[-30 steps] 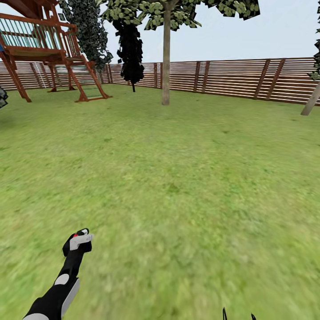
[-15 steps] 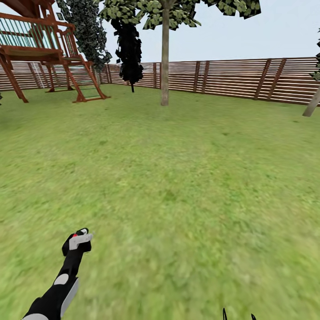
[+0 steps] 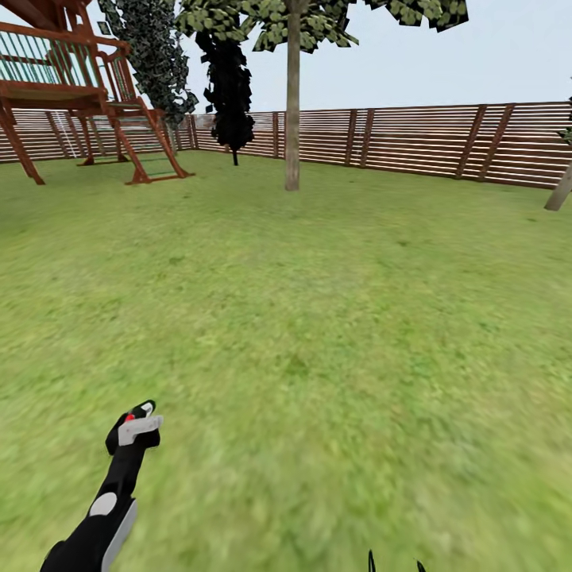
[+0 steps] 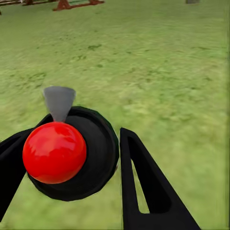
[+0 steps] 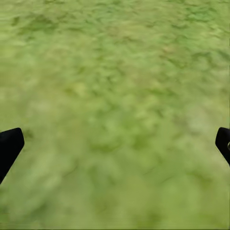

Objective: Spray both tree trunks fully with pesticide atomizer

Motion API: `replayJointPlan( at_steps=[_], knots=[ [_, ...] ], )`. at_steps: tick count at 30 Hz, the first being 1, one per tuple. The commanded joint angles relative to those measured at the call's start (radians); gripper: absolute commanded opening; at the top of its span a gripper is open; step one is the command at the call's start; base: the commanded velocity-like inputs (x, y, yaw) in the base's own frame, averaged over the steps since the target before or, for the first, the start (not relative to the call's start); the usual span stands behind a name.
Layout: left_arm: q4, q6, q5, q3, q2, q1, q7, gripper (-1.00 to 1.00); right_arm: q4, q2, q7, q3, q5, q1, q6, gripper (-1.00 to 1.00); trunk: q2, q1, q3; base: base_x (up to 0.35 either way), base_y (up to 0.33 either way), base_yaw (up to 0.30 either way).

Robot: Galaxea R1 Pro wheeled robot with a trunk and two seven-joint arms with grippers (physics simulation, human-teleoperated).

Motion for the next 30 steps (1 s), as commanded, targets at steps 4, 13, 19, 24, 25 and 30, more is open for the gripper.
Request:
replayJointPlan(
  at_steps=[4,13,19,24,25,30],
  knots=[
    [-0.006,0.017,0.0,0.001,0.0,0.007,0.0,-1.0,0.0,0.018,0.0,-0.008,-0.005,0.0,-0.001,1.0,0.0,0.0,0.0,0.303,-0.128,0.0],
    [-0.029,0.019,-0.006,-0.002,-0.003,0.014,0.0,-1.0,-0.118,-0.068,-0.005,-0.018,-0.012,0.0,0.106,1.0,0.0,0.0,0.0,0.303,-0.128,0.0],
    [-0.029,0.019,-0.006,-0.002,-0.004,0.014,0.0,-1.0,-0.127,-0.079,-0.003,-0.017,-0.01,-0.001,0.106,1.0,0.0,0.0,0.0,0.303,-0.128,0.0],
    [-0.029,0.019,-0.006,-0.004,-0.005,0.014,0.0,-1.0,-0.123,-0.078,-0.002,-0.011,-0.009,0.0,0.102,1.0,0.0,0.0,0.004,0.303,-0.128,0.0],
    [-0.029,0.019,-0.006,-0.004,-0.006,0.014,0.0,-1.0,-0.121,-0.079,-0.002,-0.011,-0.008,0.001,0.102,1.0,0.0,0.0,0.005,0.303,-0.128,0.0],
    [-0.029,0.019,-0.006,-0.003,-0.005,0.014,0.0,-1.0,-0.118,-0.079,-0.002,-0.011,-0.008,0.001,0.101,1.0,0.0,0.0,0.013,0.303,-0.128,0.0]
  ],
)
